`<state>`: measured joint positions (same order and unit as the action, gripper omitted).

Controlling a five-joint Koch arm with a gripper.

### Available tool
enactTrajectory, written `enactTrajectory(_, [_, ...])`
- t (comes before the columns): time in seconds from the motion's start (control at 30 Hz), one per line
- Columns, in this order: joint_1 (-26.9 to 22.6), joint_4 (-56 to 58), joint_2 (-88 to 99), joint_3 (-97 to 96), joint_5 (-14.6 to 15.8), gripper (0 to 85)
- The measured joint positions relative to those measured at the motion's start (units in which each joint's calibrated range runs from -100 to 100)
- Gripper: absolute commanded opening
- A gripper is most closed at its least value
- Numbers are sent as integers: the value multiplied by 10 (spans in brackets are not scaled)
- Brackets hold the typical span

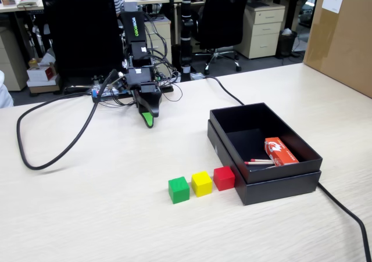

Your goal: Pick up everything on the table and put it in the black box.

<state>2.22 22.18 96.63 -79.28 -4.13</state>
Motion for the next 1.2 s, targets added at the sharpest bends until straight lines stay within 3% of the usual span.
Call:
enactTrajectory(0.3, [0, 230, -179, 290, 0, 477])
enactTrajectory(0.37, [0, 304, -300, 434, 1, 477])
enactTrajectory(0.6, [3, 403, -576, 737, 1, 473])
enactTrajectory(1.2, [-3, 424, -1112, 1221, -1, 472])
